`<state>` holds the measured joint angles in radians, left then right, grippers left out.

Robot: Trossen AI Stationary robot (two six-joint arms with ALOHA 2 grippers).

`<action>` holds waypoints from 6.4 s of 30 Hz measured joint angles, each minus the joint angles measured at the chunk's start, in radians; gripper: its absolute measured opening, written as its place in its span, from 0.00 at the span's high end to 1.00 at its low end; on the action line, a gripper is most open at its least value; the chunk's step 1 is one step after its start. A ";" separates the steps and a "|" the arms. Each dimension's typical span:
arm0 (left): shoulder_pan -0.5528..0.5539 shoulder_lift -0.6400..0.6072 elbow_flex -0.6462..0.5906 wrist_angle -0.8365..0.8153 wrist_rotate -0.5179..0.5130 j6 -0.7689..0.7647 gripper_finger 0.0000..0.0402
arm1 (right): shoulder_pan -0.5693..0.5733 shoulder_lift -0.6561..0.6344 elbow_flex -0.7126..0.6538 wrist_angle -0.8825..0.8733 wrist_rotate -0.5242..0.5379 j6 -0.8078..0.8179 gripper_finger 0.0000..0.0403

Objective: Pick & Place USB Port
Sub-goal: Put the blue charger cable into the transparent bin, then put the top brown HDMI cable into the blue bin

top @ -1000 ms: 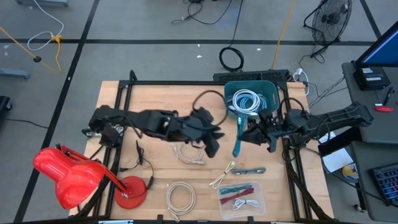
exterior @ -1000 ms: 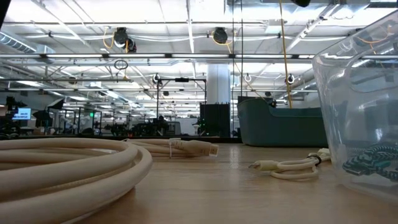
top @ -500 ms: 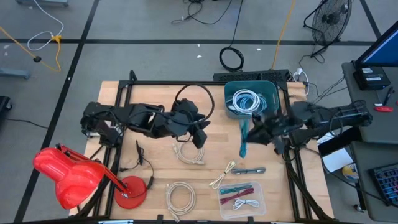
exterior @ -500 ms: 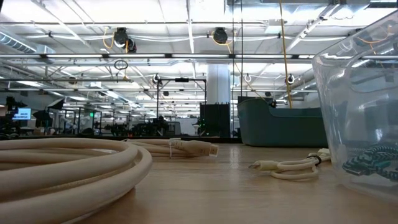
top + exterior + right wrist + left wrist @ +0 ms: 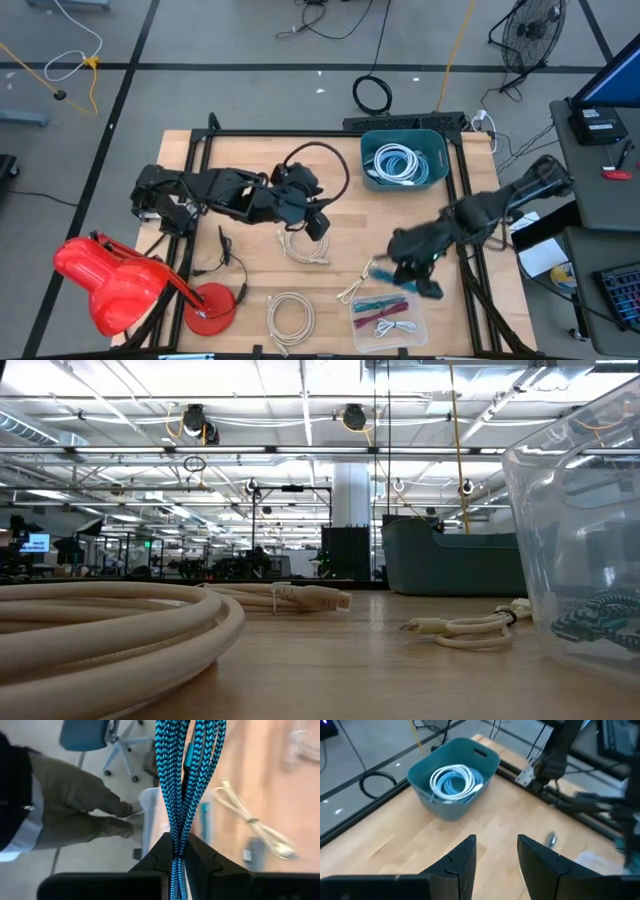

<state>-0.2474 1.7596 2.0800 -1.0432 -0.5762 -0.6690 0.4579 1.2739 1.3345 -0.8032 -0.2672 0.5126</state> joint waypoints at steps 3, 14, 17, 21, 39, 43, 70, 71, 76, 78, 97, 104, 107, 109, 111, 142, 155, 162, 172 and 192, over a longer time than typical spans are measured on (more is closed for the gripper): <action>0.000 0.000 0.000 -0.059 0.000 -0.002 0.64 | 0.057 0.062 0.000 0.067 0.000 0.051 0.95; -0.006 0.000 0.000 -0.254 0.005 0.021 0.64 | 0.178 0.238 0.000 0.203 0.005 0.206 0.95; -0.016 0.000 0.000 -0.256 0.004 0.021 0.64 | 0.199 0.285 0.000 0.182 0.011 0.222 0.95; -0.034 0.000 0.000 -0.268 0.006 0.021 0.64 | 0.209 0.339 -0.001 0.185 0.035 0.227 0.95; -0.099 0.000 0.000 -0.358 -0.002 -0.049 0.64 | 0.224 0.443 -0.001 0.093 0.028 0.186 0.94; -0.102 0.000 0.000 -0.359 -0.002 -0.054 0.64 | 0.236 0.448 -0.001 0.112 -0.003 0.201 0.95; -0.128 0.001 0.000 -0.369 -0.009 -0.086 0.64 | 0.281 0.546 -0.002 0.280 -0.025 0.250 0.81; -0.128 0.001 0.000 -0.369 -0.009 -0.086 0.64 | 0.281 0.546 -0.002 0.280 -0.026 0.251 0.78; -0.128 0.001 0.000 -0.369 -0.010 -0.090 0.64 | 0.281 0.545 -0.002 0.282 -0.026 0.268 0.67; -0.128 0.001 0.000 -0.369 -0.010 -0.092 0.64 | 0.281 0.545 -0.002 0.283 -0.026 0.270 0.64; -0.024 0.001 -0.019 -0.517 0.022 -0.353 0.64 | 0.083 0.261 -0.002 0.432 0.227 0.280 0.61; 0.009 -0.001 -0.137 -0.459 0.049 -0.209 0.64 | 0.001 0.076 -0.002 0.399 0.408 0.207 0.61; 0.018 0.000 -0.247 -0.399 0.063 -0.118 0.64 | -0.029 0.001 -0.002 0.335 0.474 0.182 0.61; 0.033 0.000 -0.341 -0.329 0.107 -0.071 0.64 | -0.042 -0.045 -0.002 0.275 0.520 0.179 0.61; 0.058 0.001 -0.443 -0.232 0.177 -0.027 0.64 | -0.047 -0.085 -0.002 0.219 0.563 0.178 0.61; -0.010 0.176 -0.698 0.183 0.646 0.694 0.64 | -0.162 -0.327 -0.288 0.078 0.639 0.185 0.61; -0.032 0.197 -0.697 0.148 0.564 0.761 0.64 | -0.223 -0.486 -0.418 0.273 0.634 0.209 0.61; -0.022 0.198 -0.697 0.176 0.502 0.788 0.64 | -0.224 -0.492 -0.440 0.319 0.633 0.206 0.61; -0.005 0.214 -0.697 0.167 0.524 0.802 0.64 | -0.232 -0.492 -0.440 0.321 0.633 0.206 0.62; 0.000 0.264 -0.696 0.197 0.552 0.734 0.70 | -0.232 -0.492 -0.440 0.320 0.605 0.209 0.62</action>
<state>-0.2477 2.0232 1.3838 -0.8463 -0.0246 0.0654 0.2260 0.7822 0.8944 -0.4835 0.3374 0.7212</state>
